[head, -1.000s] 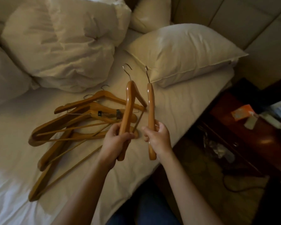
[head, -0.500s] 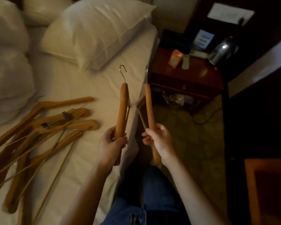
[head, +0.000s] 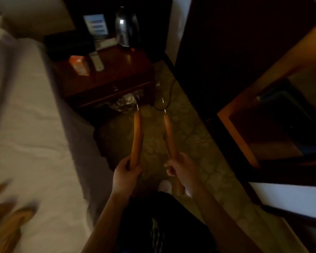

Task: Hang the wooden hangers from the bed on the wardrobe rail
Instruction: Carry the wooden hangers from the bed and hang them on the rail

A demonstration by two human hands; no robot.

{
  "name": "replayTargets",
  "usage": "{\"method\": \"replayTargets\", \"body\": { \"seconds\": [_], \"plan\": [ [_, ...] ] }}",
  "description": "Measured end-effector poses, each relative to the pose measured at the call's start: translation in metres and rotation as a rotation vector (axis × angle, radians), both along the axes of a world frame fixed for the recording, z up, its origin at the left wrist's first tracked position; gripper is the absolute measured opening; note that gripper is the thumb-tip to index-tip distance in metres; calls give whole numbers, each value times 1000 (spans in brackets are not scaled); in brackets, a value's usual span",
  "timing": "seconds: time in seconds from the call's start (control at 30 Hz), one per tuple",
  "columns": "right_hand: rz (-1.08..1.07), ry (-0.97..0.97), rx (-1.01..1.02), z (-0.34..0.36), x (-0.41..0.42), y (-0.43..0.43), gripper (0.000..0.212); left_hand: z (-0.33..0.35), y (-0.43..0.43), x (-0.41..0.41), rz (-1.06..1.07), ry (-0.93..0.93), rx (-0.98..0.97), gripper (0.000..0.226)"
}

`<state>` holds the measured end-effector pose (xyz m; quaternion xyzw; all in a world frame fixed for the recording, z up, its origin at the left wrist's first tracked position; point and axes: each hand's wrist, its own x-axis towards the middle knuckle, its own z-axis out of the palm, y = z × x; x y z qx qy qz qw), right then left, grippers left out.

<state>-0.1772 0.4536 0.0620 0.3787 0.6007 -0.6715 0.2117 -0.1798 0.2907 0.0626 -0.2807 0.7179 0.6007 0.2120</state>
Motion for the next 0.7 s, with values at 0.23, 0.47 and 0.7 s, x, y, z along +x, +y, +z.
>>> {"method": "replayTargets", "body": {
  "seconds": [0.23,0.47,0.7],
  "plan": [
    [-248,-21,83,-7,3,85,20,-7,94,-47,-276,-29,-53,10],
    [-618,-10,142,-5,-7,138,25,-9,167,-104,-595,-18,0,23],
    [-944,94,125,20,-60,179,18,6,247,-192,-906,-5,88,37]
  ]
}}
